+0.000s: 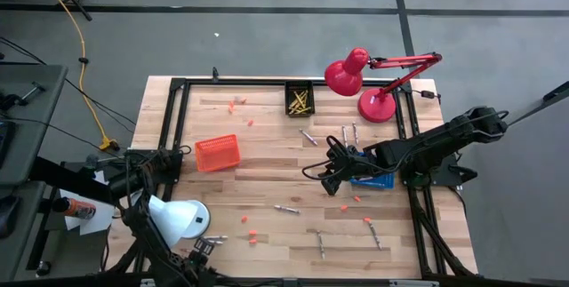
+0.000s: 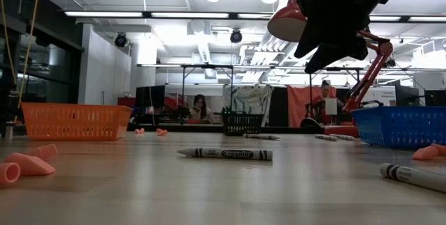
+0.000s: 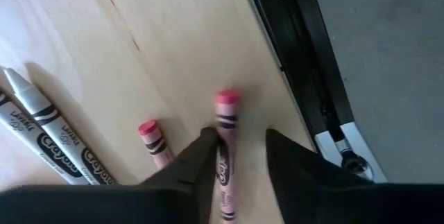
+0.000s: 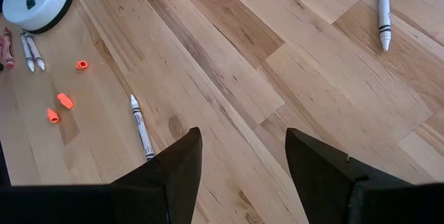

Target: Sort crayons

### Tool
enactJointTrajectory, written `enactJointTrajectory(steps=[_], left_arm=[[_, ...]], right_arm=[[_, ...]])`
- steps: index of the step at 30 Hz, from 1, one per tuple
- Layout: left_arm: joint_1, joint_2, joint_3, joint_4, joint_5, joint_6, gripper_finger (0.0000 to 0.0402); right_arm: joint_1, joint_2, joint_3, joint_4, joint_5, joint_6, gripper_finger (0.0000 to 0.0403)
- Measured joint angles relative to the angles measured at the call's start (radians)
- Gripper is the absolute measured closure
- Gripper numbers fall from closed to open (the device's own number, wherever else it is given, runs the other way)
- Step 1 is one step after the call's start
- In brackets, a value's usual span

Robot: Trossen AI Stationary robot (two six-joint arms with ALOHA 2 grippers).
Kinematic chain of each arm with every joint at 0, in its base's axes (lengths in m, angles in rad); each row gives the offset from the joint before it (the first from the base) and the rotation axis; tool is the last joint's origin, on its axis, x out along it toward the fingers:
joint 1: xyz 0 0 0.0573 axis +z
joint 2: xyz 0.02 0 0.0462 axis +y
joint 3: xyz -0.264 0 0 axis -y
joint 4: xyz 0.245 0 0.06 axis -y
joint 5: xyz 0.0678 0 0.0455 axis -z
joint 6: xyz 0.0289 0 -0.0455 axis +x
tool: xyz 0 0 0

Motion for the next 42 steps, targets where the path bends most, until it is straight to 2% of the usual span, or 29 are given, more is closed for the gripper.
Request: enactJointTrajectory(steps=[6,17,27,34,42], left_arm=[[0.016,0.002,-0.001,0.0,0.0,-0.001,0.039],[0.02,-0.034,-0.008,0.017,-0.05,-0.019,0.0398],[0.059,-0.172,-0.006,0.013,-0.082,-0.015,0.0401],[0.161,-0.274,-0.005,0.137,-0.094,0.1,0.0401],[0.327,-0.324,-0.004,0.354,-0.089,0.243,0.0401]], right_arm=[[0.0,0.0,0.0,0.0,0.0,0.0,0.0203],[0.0,0.0,0.0,0.0,0.0,-0.026,0.0203],[0.0,0.0,0.0,0.0,0.005,-0.027,0.0203],[0.0,0.0,0.0,0.0,0.007,-0.043,0.0203],[0.0,0.0,0.0,0.0,-0.008,-0.068,0.0203]])
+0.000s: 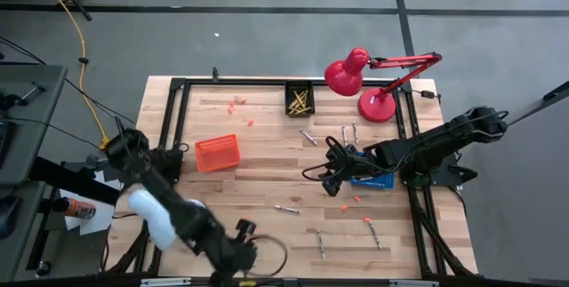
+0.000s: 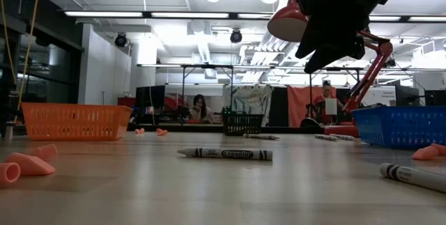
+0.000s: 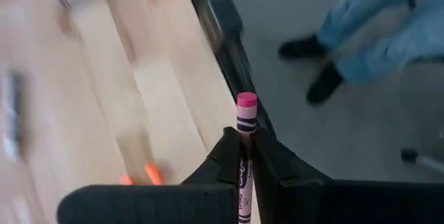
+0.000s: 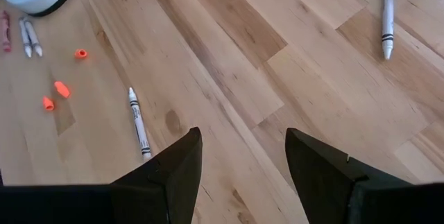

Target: Sort crayons

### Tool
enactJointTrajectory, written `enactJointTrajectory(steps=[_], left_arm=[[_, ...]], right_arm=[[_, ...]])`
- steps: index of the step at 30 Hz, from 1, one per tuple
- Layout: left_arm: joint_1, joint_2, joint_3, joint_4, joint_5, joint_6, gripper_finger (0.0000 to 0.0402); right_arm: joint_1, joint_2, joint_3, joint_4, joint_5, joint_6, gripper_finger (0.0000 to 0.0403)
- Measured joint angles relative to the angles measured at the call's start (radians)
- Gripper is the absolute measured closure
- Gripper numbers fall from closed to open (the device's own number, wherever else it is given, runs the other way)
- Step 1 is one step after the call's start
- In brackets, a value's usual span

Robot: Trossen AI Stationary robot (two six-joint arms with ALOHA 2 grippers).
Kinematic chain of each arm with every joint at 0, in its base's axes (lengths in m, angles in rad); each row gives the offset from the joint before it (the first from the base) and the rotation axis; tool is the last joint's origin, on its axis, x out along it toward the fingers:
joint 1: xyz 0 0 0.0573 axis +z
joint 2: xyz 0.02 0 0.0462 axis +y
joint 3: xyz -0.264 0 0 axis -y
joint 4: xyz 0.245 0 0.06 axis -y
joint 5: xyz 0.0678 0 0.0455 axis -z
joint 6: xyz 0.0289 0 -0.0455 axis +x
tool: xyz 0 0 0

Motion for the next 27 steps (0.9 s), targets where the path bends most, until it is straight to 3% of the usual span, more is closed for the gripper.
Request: enactJointTrajectory(steps=[3,11,20,23,27], left_arm=[[0.088,-0.044,0.0,0.045,-0.02,0.064,0.0401],[0.332,-0.228,-0.045,0.265,-0.249,0.208,0.0401],[0.531,-0.412,-0.467,0.936,-0.252,0.133,0.0401],[0.569,-0.427,-0.561,1.08,-0.247,0.123,0.0401],[0.616,-0.435,-0.609,1.143,-0.174,0.121,0.0401]], right_arm=[[0.0,-0.009,0.0,0.0,-0.03,-0.035,0.0203],[0.002,-0.18,0.001,0.01,-0.041,-0.189,0.0203],[0.002,-0.376,0.001,0.122,0.002,-0.34,0.0203],[0.001,-0.381,0.001,0.232,0.021,-0.401,0.0203],[-0.013,-0.349,0.002,0.372,0.035,-0.458,0.0203]])
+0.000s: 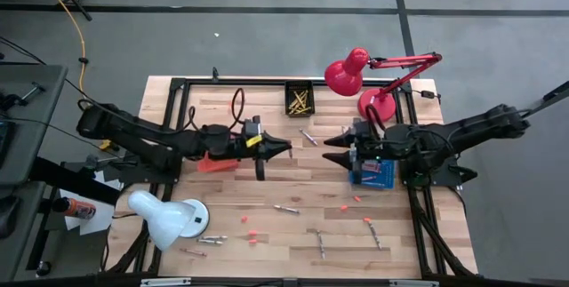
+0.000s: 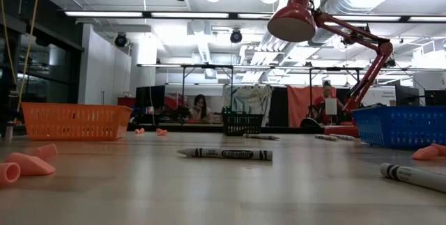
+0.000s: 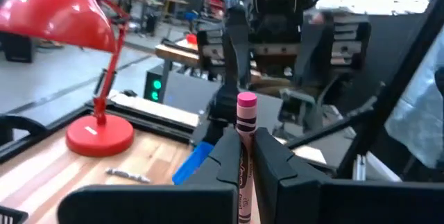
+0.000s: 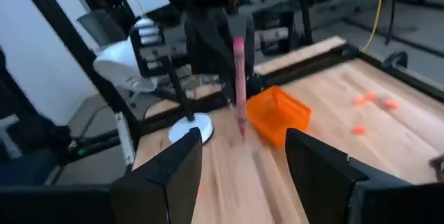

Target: Sort crayons

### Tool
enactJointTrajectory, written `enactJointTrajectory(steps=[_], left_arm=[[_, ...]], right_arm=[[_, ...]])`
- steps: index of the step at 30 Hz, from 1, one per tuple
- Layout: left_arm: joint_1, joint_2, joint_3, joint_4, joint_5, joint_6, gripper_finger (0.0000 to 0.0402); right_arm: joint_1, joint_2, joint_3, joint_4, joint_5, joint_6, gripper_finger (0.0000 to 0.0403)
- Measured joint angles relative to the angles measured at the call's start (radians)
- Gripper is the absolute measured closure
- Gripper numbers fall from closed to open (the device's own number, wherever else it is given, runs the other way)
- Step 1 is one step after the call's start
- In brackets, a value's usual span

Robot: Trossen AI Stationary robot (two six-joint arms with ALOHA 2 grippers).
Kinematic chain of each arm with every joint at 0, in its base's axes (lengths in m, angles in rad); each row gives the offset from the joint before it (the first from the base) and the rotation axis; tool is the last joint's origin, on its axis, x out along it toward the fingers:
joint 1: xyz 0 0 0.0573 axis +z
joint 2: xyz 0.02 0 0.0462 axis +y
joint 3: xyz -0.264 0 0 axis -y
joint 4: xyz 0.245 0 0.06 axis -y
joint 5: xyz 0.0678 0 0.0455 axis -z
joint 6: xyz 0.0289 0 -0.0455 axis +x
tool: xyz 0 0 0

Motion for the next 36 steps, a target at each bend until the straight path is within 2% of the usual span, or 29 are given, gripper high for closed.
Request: enactJointTrajectory(steps=[5,13,18,25,36], left_arm=[[0.039,0.001,-0.002,0.02,0.068,0.001,0.0401],[0.077,-0.001,-0.002,0.062,0.151,-0.004,0.0402],[0.079,-0.001,-0.002,0.066,0.158,-0.017,0.0401],[0.072,-0.001,-0.002,0.065,0.126,-0.058,0.0401],[0.094,-0.001,-0.002,0.062,-0.002,-0.087,0.0401]], right_arm=[[-0.027,0.065,0.0,0.118,0.028,-0.014,0.0203],[-0.055,0.128,-0.001,0.12,0.033,-0.043,0.0203],[-0.055,0.137,-0.001,0.121,0.029,-0.112,0.0203],[-0.055,0.136,-0.001,0.129,0.02,-0.129,0.0203],[-0.055,0.136,-0.001,0.128,0.019,-0.176,0.0203]])
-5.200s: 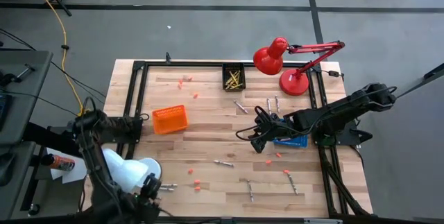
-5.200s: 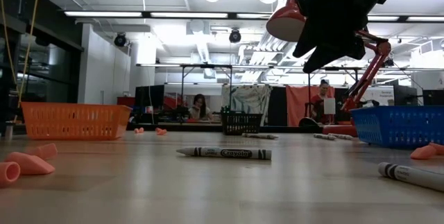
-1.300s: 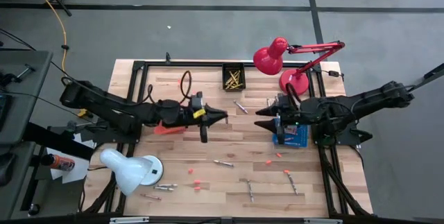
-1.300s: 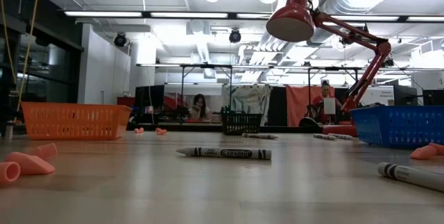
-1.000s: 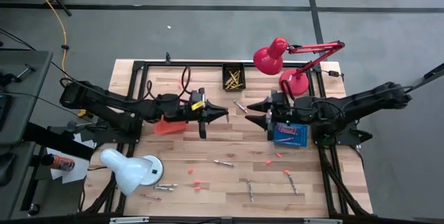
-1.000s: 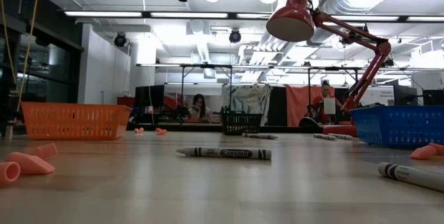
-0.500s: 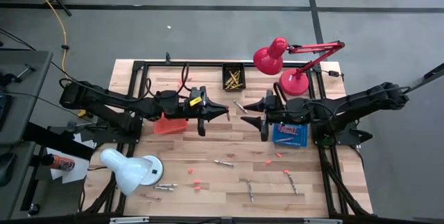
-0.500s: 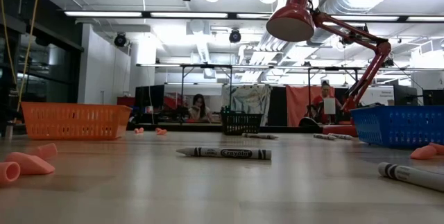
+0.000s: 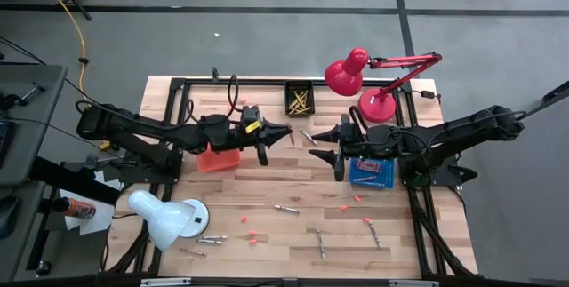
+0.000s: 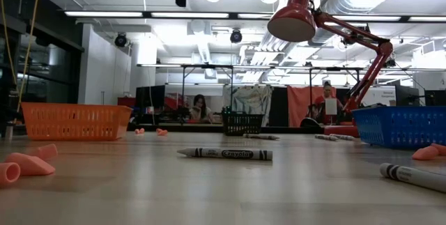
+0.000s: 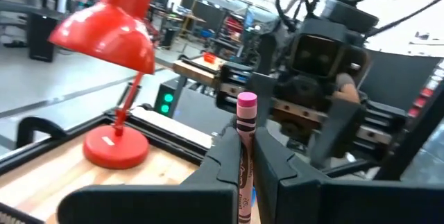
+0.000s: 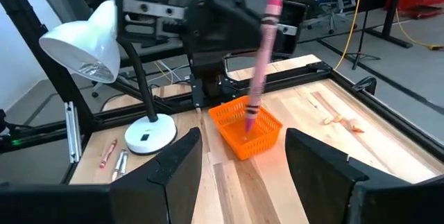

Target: Sort crayons

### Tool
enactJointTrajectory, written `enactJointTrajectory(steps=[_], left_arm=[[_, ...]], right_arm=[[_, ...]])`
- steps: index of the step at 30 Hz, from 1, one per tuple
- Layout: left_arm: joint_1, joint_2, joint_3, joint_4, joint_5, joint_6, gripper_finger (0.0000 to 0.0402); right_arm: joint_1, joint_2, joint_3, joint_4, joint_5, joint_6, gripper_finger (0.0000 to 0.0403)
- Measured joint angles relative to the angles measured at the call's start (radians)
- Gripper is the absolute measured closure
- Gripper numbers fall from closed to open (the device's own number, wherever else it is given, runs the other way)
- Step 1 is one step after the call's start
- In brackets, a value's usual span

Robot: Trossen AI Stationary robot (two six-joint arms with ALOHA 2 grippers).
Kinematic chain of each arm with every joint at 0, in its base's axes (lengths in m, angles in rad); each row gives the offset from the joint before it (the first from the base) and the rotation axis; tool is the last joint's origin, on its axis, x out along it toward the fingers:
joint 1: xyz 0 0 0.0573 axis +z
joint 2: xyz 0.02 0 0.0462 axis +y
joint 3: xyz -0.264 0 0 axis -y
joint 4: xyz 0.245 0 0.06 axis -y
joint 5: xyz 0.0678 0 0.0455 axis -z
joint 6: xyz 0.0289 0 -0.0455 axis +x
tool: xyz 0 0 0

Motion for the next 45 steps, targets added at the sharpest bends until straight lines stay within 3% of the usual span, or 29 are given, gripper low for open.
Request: enactJointTrajectory(steps=[7,12,20,29,36,45], left_arm=[[0.05,0.005,0.0,-0.035,-0.001,0.002,0.0401],[0.118,0.077,0.014,-0.067,-0.025,0.02,0.0401],[0.293,0.353,0.262,-0.365,0.058,0.058,0.0401],[0.44,0.556,0.418,-0.479,-0.034,-0.047,0.0401],[0.5,0.6,0.424,-0.482,0.044,-0.122,0.039],[0.502,0.598,0.424,-0.439,0.043,-0.097,0.0346]], right_arm=[[0.0,-0.005,0.007,-0.002,-0.001,-0.011,0.0203],[0.0,-0.005,0.019,-0.001,-0.001,-0.004,0.0203],[0.0,-0.005,0.024,0.0,0.0,0.04,0.0203],[0.0,-0.005,0.024,0.004,0.056,0.077,0.0203],[0.0,-0.005,0.024,0.009,0.081,0.103,0.0203],[0.0,-0.005,0.024,0.015,0.084,0.101,0.0203]])
